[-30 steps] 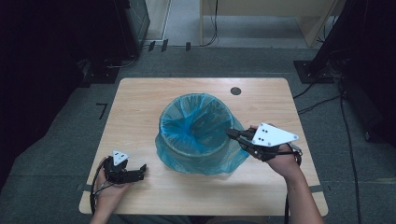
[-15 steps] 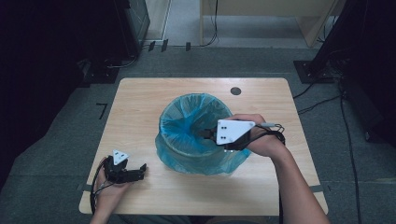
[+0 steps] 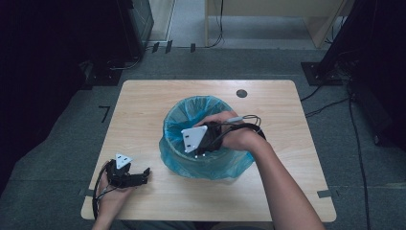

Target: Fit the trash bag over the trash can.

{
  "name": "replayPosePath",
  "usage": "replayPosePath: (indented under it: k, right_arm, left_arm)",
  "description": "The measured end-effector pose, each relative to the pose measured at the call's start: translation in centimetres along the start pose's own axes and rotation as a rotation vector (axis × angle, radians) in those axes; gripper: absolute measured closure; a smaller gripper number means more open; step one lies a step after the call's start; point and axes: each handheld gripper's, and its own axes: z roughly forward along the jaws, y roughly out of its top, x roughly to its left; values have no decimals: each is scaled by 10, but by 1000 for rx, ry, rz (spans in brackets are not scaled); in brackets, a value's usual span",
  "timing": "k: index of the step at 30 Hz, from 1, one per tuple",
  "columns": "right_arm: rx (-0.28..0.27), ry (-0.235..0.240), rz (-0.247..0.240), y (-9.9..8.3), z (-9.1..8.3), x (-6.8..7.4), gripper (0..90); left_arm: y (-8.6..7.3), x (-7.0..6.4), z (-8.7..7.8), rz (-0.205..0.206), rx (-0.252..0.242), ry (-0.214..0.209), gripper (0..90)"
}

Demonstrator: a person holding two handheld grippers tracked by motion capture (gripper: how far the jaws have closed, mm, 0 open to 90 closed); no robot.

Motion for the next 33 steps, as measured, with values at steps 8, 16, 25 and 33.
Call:
replayPosePath:
  k: [8, 16, 25, 33]
  right_arm:
    - [102, 140, -20, 0, 38, 2, 900]
    - [160, 332, 22, -4, 54, 2, 900]
    - [143, 311, 10, -2, 47, 0, 900]
    - [134, 294, 0, -3, 25, -3, 900]
  left_arm:
    - [0, 0, 0, 0, -1, 0, 0]
    - [0, 0, 0, 0, 0, 0, 0]
    - [0, 0, 0, 0, 0, 0, 0]
    - [0, 0, 0, 0, 0, 0, 0]
